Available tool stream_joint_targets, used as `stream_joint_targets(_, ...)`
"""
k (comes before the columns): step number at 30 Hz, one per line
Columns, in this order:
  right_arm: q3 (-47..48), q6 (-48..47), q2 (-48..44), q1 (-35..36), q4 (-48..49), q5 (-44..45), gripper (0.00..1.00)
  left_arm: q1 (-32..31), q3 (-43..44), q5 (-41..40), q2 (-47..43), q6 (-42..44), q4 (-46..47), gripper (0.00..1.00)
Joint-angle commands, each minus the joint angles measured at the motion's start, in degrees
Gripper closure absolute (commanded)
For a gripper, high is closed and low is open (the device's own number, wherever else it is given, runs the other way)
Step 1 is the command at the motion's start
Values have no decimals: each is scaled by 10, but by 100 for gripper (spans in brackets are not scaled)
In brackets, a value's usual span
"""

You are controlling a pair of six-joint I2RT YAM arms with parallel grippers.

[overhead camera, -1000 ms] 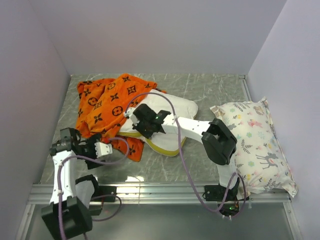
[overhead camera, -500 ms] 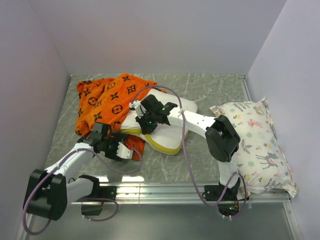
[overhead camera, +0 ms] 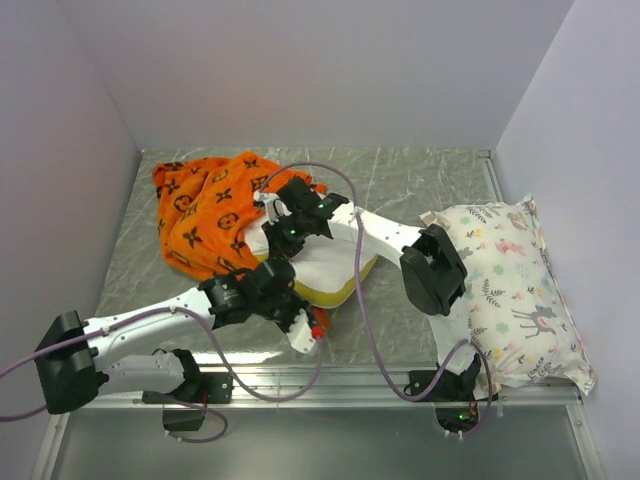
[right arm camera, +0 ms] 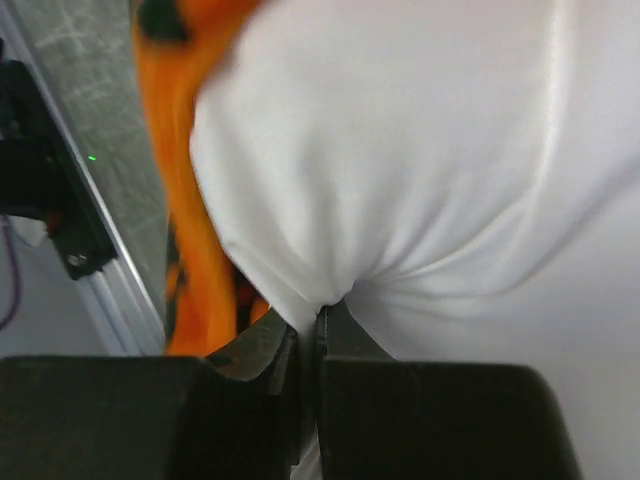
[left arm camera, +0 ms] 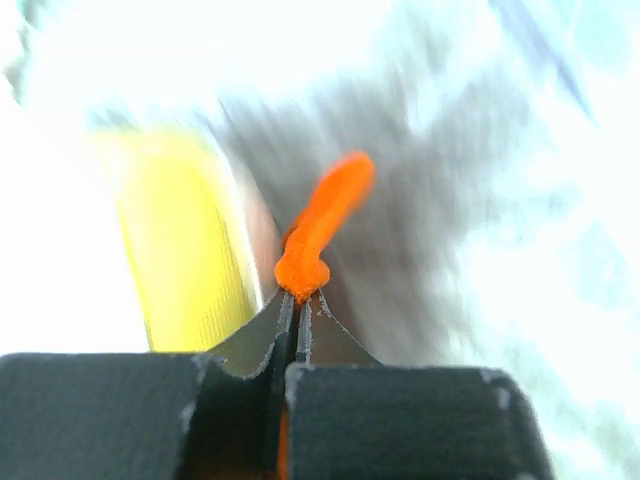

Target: Put the pillow into the pillowcase

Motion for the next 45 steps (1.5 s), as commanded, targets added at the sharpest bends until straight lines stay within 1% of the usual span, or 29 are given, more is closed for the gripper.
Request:
stream_joint_targets(1,59,66,44,1,65,-60,100,-141,96,77,-23,-162,-1,100)
stream_joint_targets(4,52,101,73,1,91,-71,100,-207,114,71,-4,-211,13,100)
stream_joint_targets(7,11,117,87,0,116,-74,100,-217,90,55,-4,-231,33,100)
stream_joint_targets(9,-34,128,84,-4,130,-84,100,-217,86,46,-13,-257,28,86)
stream_joint_targets(10,-50,133,79,-5,149,-89,100,-217,92,45,-30,-272,23,74)
stream_joint_targets(13,-115,145,54,-6,187,-114,100,-216,121,50,-78,-356,-3,57)
stream_joint_targets(14,-137,153,48,-4,195,-122,100,-215,129,61,-90,-378,-16,47)
stream_joint_targets(16,-148,155,26,2,195,-144,100,-215,148,55,-132,-455,-7,40)
stream_joint_targets(17,-150,143,17,5,185,-144,81,-214,153,40,-144,-485,3,35)
stream_joint_targets(18,-151,138,4,10,178,-146,71,-210,158,8,-155,-537,19,34)
stream_joint_targets(19,-153,131,-11,10,160,-142,61,-174,178,5,-166,-566,22,33)
stream_joint_targets(20,-156,120,-50,11,151,-133,43,-141,189,10,-167,-594,22,32)
stream_joint_targets(21,-163,112,-70,5,140,-122,36,-103,201,21,-164,-648,19,33)
stream_joint_targets(22,-167,94,-89,2,116,-100,29,-16,225,34,-158,-668,13,34)
stream_joint_targets(24,-172,79,-148,-11,89,-77,24,64,248,46,-147,-705,-2,35)
stream_joint_targets(25,-173,60,-167,-28,57,-68,23,134,267,45,-135,-707,-13,36)
stream_joint_targets(26,-177,53,-183,-39,45,-51,23,169,275,49,-130,-732,-18,37)
stream_joint_targets(27,-182,48,-213,-48,34,-39,23,236,281,55,-118,-749,-21,37)
stream_joint_targets(30,-214,39,-259,-105,14,-6,23,344,286,82,-84,-752,-37,39)
stream_joint_targets(31,-222,42,-266,-119,5,8,22,354,282,67,-70,-741,-44,38)
stream_joint_targets(32,-238,47,-271,-150,2,27,21,355,281,42,-55,-727,-65,37)
stream_joint_targets(33,-247,51,-276,-165,0,43,20,355,282,18,-14,-683,-80,37)
stream_joint_targets(34,-257,59,-276,-179,-2,51,18,355,278,-40,8,-671,-88,36)
stream_joint_targets(35,-278,64,-275,-207,-2,57,16,355,280,-60,31,-655,-115,37)
stream_joint_targets(36,-288,65,-272,-219,-3,60,16,355,280,-76,50,-629,-116,37)
stream_joint_targets(37,-297,71,-266,-230,0,73,15,354,263,-89,72,-616,-112,33)
stream_joint_targets(40,-324,73,-248,-265,-2,91,14,338,229,-121,91,-580,-84,28)
stream_joint_targets(43,-334,75,-232,-284,-7,67,13,321,216,-170,120,-560,-84,28)
stream_joint_targets(45,-337,76,-219,-286,-7,50,12,317,217,-182,148,-559,-89,30)
